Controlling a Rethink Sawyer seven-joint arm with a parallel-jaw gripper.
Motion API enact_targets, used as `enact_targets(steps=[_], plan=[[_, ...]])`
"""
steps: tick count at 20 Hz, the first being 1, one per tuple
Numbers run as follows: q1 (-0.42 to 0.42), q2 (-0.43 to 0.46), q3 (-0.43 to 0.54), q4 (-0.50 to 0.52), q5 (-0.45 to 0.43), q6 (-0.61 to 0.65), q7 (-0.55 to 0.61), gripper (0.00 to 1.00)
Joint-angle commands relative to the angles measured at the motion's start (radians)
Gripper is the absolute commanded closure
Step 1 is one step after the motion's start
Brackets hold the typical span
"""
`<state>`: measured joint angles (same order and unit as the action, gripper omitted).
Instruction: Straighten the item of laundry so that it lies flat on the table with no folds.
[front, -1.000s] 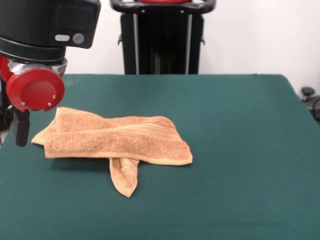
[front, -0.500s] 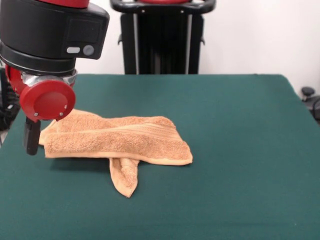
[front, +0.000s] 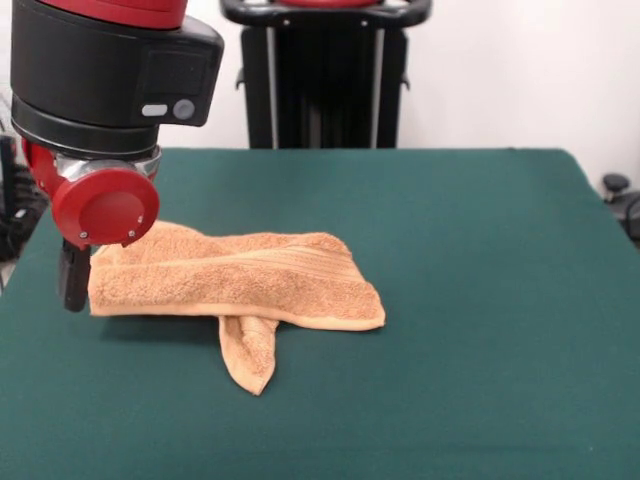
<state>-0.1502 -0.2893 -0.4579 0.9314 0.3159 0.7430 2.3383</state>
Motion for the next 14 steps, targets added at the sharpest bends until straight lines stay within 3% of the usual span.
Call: enact_targets(steps=[1, 8, 14], plan=[[0.037, -0.026, 0.163, 0.189, -0.02, -0.021, 0.014, 1.0], [0.045, -0.05, 0.183, 0.229, -0.035, -0.011, 0.016, 1.0], [0.096, -0.006, 0.104, 0.187, -0.062, 0.096, 0.098, 1.0]])
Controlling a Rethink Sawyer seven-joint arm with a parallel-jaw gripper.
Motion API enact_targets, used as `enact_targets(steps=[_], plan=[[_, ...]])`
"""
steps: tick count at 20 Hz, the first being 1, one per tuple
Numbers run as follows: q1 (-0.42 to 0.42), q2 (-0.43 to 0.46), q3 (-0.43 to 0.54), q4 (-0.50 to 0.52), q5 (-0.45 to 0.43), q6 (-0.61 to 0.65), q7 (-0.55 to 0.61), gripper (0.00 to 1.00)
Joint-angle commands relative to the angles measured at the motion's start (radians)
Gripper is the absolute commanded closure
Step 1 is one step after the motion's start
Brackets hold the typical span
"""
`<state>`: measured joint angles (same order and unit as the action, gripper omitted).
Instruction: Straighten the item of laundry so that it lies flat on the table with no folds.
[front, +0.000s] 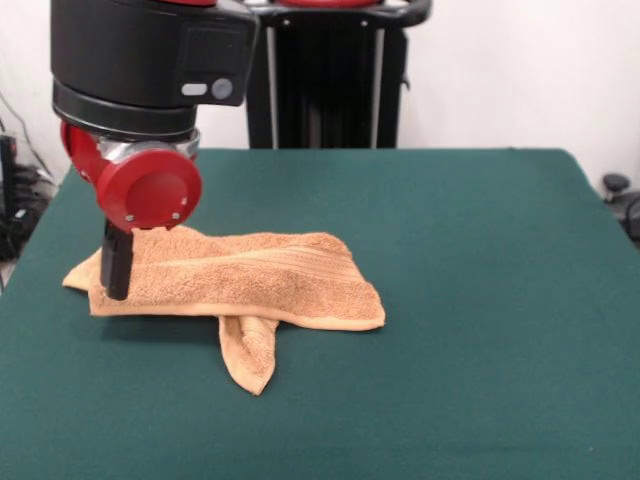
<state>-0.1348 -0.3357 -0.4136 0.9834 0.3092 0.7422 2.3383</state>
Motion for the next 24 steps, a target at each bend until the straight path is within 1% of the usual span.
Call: enact_targets(steps=[1, 4, 7, 10, 13, 17, 24], plan=[[0.093, 0.054, 0.033, 0.114, -0.063, 0.138, 0.118, 1.0], [0.112, 0.074, -0.031, 0.07, -0.082, 0.262, 0.153, 1.0], [0.117, 0.082, -0.057, 0.061, -0.089, 0.282, 0.166, 1.0], [0.109, 0.103, -0.08, 0.01, -0.107, 0.336, 0.173, 1.0], [0.102, 0.127, -0.094, -0.024, -0.118, 0.353, 0.186, 1.0], [0.087, 0.148, -0.107, -0.054, -0.127, 0.341, 0.201, 1.0], [0.046, 0.186, -0.121, -0.11, -0.106, 0.321, 0.197, 1.0]])
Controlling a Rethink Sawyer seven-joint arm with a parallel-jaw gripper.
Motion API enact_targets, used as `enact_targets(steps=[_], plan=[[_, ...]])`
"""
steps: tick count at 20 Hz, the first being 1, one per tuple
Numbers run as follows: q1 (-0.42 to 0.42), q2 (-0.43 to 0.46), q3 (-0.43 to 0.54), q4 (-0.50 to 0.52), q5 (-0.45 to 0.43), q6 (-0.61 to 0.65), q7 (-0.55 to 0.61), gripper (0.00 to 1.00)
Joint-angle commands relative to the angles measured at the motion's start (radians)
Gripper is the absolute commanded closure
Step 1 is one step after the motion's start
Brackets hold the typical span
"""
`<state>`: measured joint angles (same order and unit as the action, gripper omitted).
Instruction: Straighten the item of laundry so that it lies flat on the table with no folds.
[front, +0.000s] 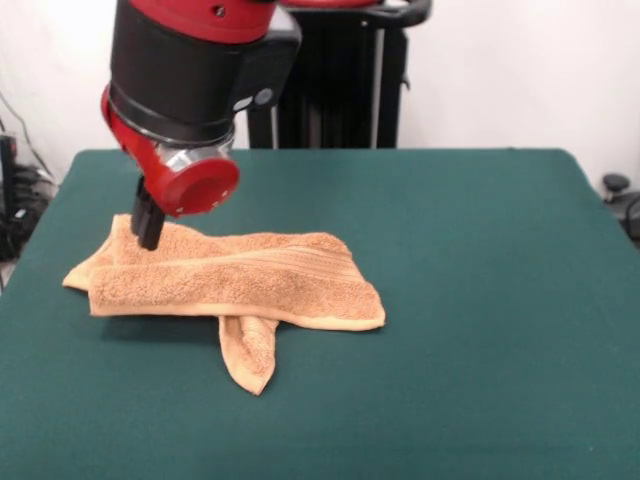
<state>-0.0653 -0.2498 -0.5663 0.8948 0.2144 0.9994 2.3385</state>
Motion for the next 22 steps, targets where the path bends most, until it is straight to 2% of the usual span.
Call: enact_targets(steps=[1, 7, 15, 22], plan=[[-0.029, 0.108, 0.031, -0.035, -0.01, 0.062, 0.195, 1.0], [-0.049, 0.133, 0.041, -0.039, -0.019, 0.017, 0.166, 1.0], [-0.054, 0.159, 0.042, 0.028, -0.058, -0.12, 0.126, 1.0], [-0.033, 0.192, 0.018, 0.09, -0.059, -0.19, 0.181, 1.0]])
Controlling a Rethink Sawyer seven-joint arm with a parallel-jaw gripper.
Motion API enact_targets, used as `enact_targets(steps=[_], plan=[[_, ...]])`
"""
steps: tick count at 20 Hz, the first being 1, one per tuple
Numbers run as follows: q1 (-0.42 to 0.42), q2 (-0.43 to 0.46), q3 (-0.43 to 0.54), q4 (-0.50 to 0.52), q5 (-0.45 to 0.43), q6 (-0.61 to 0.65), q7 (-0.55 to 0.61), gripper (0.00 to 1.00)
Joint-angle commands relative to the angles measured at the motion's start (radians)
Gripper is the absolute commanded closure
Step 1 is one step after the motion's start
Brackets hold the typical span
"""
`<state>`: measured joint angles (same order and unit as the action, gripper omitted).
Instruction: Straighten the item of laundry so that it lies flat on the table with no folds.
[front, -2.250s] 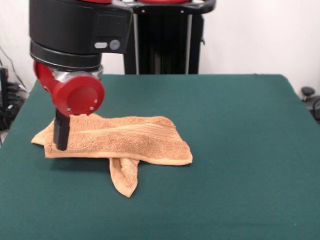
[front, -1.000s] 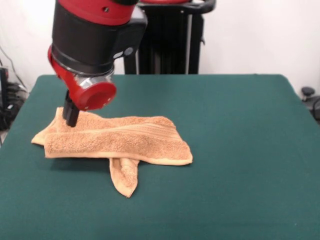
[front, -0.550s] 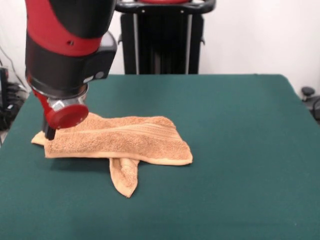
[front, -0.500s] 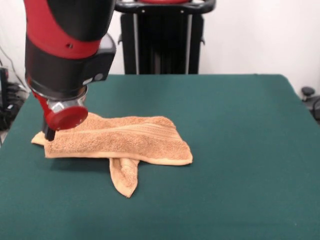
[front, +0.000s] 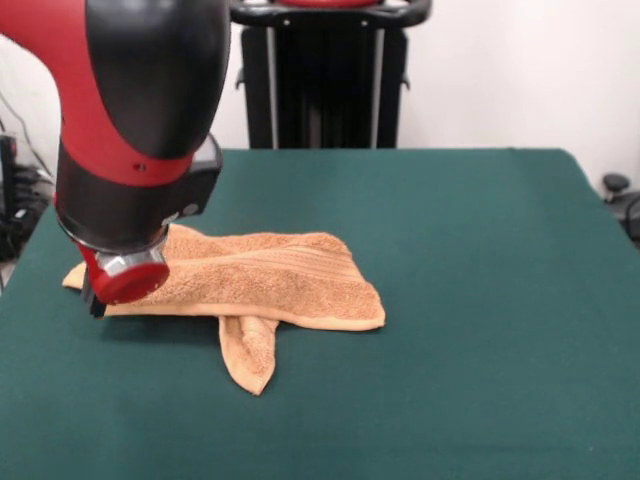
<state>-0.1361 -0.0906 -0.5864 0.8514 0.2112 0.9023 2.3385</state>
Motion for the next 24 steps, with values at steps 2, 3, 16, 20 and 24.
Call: enact_targets(steps=[2, 3, 16, 20, 24], plan=[[0.039, 0.041, 0.037, 0.141, -0.051, -0.106, 0.184, 1.0], [0.038, 0.043, 0.039, 0.144, -0.049, -0.111, 0.183, 1.0], [0.026, 0.06, 0.081, 0.15, -0.047, -0.152, 0.127, 1.0], [0.01, 0.038, 0.117, 0.159, -0.043, -0.152, 0.071, 1.0], [-0.007, 0.009, 0.155, 0.186, -0.044, -0.141, 0.003, 1.0]])
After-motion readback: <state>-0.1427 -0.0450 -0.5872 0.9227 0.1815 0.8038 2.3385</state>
